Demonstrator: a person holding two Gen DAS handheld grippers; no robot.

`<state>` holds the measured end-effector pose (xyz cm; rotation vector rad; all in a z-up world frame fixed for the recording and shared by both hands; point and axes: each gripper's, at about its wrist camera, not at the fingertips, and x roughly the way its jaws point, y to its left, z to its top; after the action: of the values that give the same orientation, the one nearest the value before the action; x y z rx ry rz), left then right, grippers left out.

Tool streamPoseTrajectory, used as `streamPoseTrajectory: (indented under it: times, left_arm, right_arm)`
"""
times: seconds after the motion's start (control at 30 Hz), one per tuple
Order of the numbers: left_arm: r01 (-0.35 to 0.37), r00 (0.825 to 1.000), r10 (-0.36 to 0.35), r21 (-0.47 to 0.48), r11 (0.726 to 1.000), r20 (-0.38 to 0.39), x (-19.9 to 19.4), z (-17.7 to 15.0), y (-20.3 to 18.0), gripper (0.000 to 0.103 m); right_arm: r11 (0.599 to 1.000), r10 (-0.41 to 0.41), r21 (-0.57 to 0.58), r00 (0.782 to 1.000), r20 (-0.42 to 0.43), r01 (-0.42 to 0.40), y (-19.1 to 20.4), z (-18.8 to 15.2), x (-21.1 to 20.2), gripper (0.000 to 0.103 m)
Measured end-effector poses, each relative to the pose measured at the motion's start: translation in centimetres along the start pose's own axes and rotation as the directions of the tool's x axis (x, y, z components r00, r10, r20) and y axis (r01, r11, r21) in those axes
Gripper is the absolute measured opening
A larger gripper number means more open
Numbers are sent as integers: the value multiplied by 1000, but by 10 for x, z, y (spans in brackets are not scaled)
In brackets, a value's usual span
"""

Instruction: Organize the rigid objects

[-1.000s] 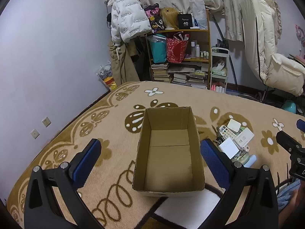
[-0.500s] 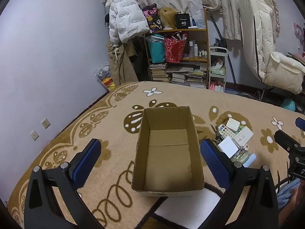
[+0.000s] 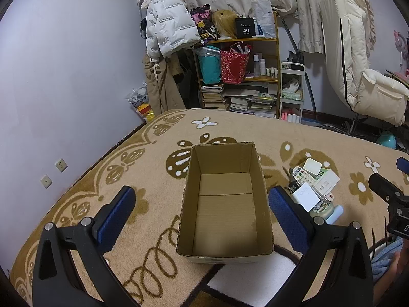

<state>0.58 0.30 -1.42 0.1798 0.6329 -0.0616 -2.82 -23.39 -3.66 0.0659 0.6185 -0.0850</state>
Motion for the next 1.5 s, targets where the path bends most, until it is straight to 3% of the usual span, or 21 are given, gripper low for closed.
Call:
streamPoseTrajectory:
  times: [1.5]
  left_arm:
    - [-6, 1000, 6, 14, 1000, -10, 2, -4, 1, 103]
  right_arm:
    - [1000, -12, -10, 1000, -8, 12, 3, -5, 3, 103]
